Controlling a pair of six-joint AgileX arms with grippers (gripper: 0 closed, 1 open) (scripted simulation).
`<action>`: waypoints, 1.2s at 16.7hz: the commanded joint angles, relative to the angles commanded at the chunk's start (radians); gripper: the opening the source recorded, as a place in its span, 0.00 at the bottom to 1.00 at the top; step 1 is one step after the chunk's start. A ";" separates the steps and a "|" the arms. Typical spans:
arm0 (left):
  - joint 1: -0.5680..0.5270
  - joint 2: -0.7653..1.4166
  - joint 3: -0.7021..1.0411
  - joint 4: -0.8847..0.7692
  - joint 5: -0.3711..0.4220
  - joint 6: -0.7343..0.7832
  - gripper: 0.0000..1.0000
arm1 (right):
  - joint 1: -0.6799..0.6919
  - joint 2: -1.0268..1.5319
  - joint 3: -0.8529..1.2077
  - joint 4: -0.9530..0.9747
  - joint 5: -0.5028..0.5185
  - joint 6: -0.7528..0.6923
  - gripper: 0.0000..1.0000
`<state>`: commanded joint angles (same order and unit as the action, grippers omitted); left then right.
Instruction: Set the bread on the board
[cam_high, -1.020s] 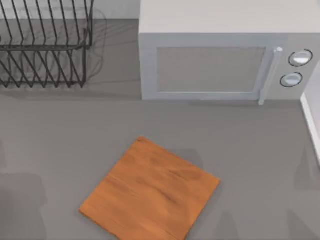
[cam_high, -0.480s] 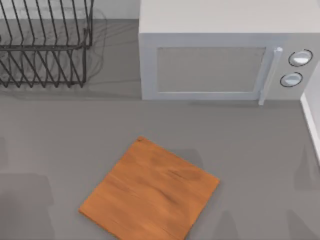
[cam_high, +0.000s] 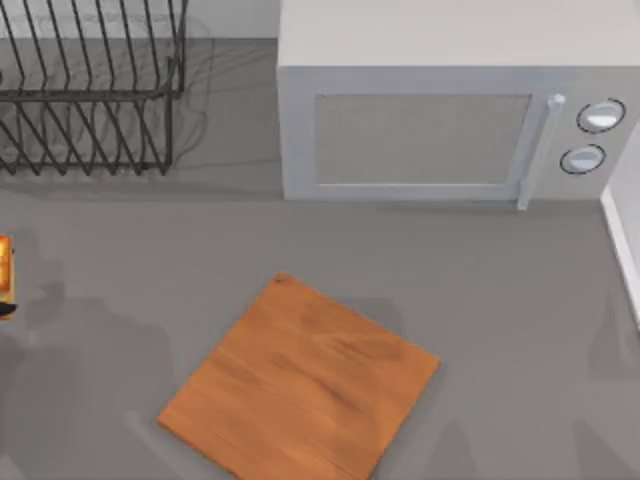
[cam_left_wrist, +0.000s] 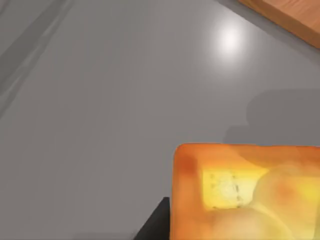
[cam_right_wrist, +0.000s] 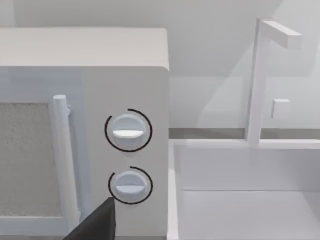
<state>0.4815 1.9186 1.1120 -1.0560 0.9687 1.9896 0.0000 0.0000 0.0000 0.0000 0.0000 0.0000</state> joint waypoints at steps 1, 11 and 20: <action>-0.040 -0.011 -0.004 0.051 -0.036 -0.069 0.00 | 0.000 0.000 0.000 0.000 0.000 0.000 1.00; -0.431 -0.110 -0.120 0.490 -0.469 -0.809 0.00 | 0.000 0.000 0.000 0.000 0.000 0.000 1.00; -0.753 -0.163 -0.202 0.808 -0.871 -1.403 0.00 | 0.000 0.000 0.000 0.000 0.000 0.000 1.00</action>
<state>-0.2715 1.7555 0.9097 -0.2479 0.0981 0.5863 0.0000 0.0000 0.0000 0.0000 0.0000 0.0000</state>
